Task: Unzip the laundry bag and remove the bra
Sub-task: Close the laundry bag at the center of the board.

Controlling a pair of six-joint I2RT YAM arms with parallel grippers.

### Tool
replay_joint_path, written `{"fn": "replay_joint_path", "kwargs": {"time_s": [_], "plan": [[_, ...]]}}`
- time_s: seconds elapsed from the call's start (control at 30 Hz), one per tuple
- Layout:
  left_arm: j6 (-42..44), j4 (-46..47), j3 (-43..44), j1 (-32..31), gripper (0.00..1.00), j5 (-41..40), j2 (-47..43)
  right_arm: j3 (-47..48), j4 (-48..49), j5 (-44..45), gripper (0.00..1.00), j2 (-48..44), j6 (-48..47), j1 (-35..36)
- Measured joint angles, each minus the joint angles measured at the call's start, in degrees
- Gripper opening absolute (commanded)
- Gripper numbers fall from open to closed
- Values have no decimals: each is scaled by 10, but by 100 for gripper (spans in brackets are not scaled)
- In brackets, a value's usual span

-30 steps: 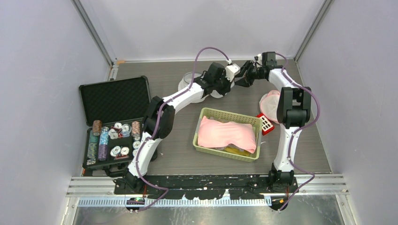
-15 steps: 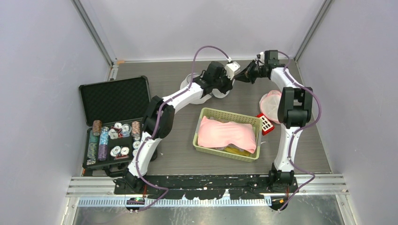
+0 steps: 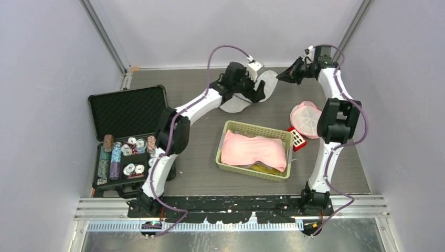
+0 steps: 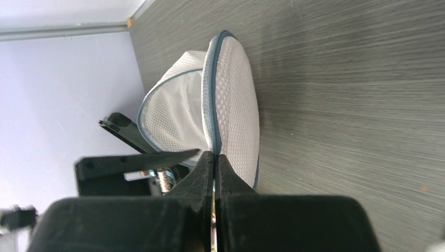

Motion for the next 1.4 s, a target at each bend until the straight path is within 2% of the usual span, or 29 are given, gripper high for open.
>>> {"fn": "replay_joint_path", "kwargs": {"time_s": [0.27, 0.43, 0.57, 0.73, 0.97, 1.07, 1.23, 1.33, 1.4], "plan": [[-82, -1, -30, 88, 76, 22, -80, 96, -117, 16, 1, -7, -104, -23], [-111, 0, -47, 138, 75, 17, -102, 129, -146, 20, 1, -17, -127, -20], [-125, -4, -47, 143, 74, 17, -93, 143, -156, 26, 0, -17, -127, -8], [-151, -1, -47, 136, 60, 12, -52, 163, -164, 37, 1, -17, -129, 19], [-182, 19, -83, 151, 49, 5, -7, 170, -181, 64, 1, -17, -165, 60], [-210, 51, -96, 163, 50, 25, -1, 170, -189, 73, 1, -17, -179, 75], [-277, 151, -132, 182, 65, 82, 6, 171, -201, 93, 1, -17, -197, 97], [-320, 214, -170, 193, 64, 124, 5, 173, -210, 106, 1, -17, -206, 104], [-345, 239, -194, 200, 59, 142, 2, 174, -214, 114, 0, -17, -212, 106]]}}
